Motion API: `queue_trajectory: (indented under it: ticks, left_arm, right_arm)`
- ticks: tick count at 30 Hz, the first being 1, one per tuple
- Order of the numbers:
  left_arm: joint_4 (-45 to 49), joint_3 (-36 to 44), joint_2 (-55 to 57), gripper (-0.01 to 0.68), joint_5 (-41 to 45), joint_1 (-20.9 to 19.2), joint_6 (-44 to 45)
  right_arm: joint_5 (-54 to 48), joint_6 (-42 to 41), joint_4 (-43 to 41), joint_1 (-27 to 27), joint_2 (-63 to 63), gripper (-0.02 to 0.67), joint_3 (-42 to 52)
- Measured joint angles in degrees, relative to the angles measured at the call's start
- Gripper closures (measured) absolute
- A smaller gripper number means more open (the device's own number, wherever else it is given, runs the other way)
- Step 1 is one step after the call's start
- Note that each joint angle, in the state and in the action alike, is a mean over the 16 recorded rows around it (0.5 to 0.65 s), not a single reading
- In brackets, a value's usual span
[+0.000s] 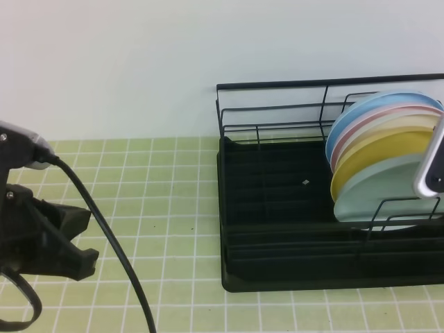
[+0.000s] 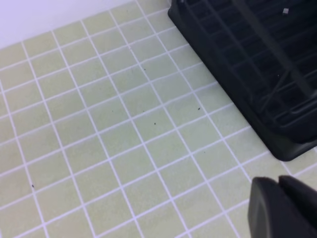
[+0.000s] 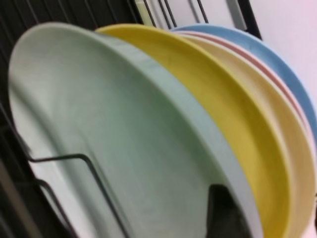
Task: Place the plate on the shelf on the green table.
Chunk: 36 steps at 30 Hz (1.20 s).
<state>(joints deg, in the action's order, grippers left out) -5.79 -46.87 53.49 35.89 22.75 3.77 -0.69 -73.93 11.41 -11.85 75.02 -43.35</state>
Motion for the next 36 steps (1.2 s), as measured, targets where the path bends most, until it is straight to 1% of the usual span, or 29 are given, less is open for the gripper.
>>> queue_trajectory:
  ticks: [6,12,27,36]
  left_arm:
    - [0.01,0.0,0.0,0.675,0.07,-0.03,0.03]
    - [0.06,0.0,0.0,0.675,0.43,-0.06,0.03]
    - [0.15,0.0,0.0,0.675,0.79,-0.08,0.03]
    - [0.15,0.0,0.0,0.675,0.4,-0.08,0.03]
  right_arm:
    - [-3.71,1.62,3.7,0.0,0.2,0.261,0.0]
    - [-5.94,3.42,5.36,0.0,0.4,0.247,0.0]
    - [0.78,5.0,6.65,0.0,2.02,0.24,-0.25]
    - [0.17,5.14,10.29,0.0,1.16,0.239,-0.54]
